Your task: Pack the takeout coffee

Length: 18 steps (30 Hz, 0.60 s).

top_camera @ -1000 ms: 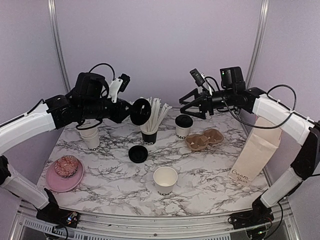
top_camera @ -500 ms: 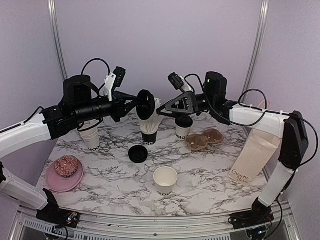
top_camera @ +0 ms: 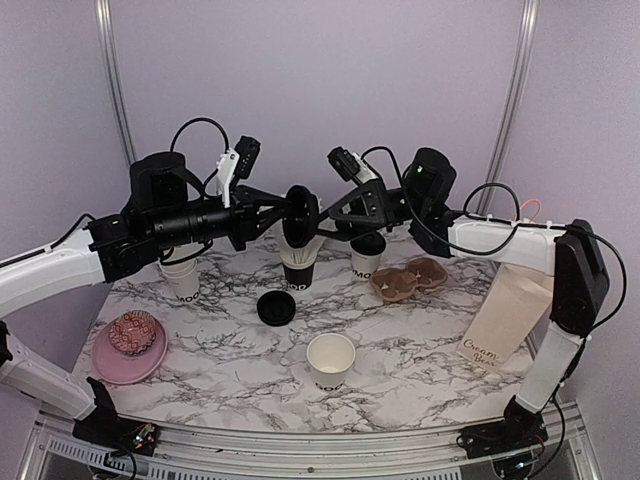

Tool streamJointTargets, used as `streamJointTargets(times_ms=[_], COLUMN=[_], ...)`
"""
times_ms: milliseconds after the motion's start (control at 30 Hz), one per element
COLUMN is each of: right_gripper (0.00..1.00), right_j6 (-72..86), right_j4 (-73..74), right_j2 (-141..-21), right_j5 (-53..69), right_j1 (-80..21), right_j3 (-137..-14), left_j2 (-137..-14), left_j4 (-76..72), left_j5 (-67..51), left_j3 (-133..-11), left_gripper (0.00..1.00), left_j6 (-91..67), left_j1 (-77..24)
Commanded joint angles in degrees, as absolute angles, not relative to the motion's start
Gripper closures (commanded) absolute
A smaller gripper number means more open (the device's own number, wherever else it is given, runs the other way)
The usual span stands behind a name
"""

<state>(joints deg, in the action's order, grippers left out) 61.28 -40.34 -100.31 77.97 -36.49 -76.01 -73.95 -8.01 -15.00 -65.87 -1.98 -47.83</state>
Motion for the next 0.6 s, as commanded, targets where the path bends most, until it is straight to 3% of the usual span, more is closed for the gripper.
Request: streamJointTargets(times_ms=[0, 567], right_gripper=[0.01, 0.07], right_j6=[62.2, 60.6], right_j4=[-42.0, -39.2], right_j2=[-100.4, -100.1], right_j5=[78.3, 78.0], right_j1=[-37.4, -37.7], right_j3=[-78.7, -78.3], left_j2=[-75.3, -75.6], left_j4=[-10.3, -9.4], left_j5=[-15.9, -12.7], left_j3=[-66.5, -67.6], left_gripper=[0.89, 0.89], left_j6=[-0.7, 2.4], left_j1=[-49.0, -51.7])
